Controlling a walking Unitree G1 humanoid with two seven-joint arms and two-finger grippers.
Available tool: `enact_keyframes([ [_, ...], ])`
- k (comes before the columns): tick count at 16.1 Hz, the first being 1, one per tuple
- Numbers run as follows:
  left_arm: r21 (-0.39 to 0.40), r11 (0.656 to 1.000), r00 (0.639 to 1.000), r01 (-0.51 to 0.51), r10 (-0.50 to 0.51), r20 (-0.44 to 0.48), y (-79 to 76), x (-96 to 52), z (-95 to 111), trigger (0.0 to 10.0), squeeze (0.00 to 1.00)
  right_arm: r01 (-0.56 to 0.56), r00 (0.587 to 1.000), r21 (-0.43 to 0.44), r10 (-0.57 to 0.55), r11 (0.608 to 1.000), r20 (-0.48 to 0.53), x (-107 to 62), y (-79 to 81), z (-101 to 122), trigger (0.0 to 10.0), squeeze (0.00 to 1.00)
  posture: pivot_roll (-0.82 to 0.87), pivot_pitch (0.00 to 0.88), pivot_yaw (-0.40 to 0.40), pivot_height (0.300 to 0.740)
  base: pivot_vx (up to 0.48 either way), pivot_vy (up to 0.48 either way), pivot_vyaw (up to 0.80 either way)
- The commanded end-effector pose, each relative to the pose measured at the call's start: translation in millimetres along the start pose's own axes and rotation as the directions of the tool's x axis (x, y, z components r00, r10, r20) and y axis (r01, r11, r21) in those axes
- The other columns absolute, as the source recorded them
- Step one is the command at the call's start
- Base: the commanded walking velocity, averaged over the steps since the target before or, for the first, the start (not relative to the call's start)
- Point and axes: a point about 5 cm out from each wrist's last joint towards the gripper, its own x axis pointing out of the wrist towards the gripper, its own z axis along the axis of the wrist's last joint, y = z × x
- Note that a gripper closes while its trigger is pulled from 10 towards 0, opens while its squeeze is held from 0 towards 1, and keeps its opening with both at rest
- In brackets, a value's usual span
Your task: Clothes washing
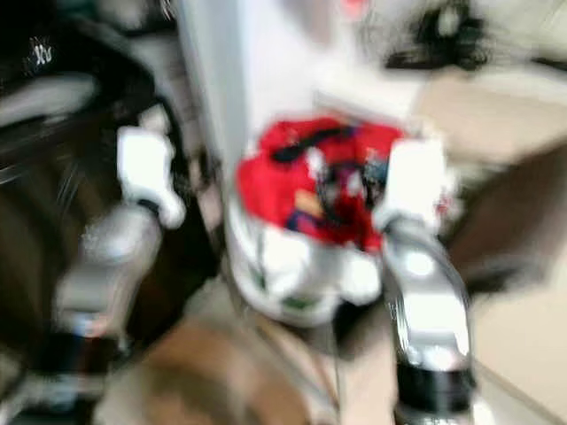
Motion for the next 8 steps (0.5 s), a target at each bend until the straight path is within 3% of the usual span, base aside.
enact_keyframes([
  [1,0.022,1.000,1.000,-0.017,0.017,0.024,7.6,1.5,6.4,10.0,0.00,-0.019,1.000,0.011,0.018,1.000,0.024,-2.5,4.3,6.9,10.0,0.00,-0.11,0.000,0.044,0.740,0.000,0.480,-0.80],
  [2,0.023,1.000,1.000,-0.016,0.016,0.024,7.3,1.6,6.3,10.0,0.00,-0.022,0.999,0.010,0.021,1.000,0.024,-2.9,4.3,6.4,10.0,0.00,-0.11,0.000,0.044,0.740,0.000,0.480,-0.46],
  [8,0.016,1.000,1.000,-0.025,0.025,0.020,7.4,1.2,3.7,10.0,0.00,-0.100,0.994,-0.040,0.101,0.994,0.037,-3.5,13.0,7.6,10.0,0.00,-0.10,0.000,0.028,0.740,0.000,0.480,0.00],
])
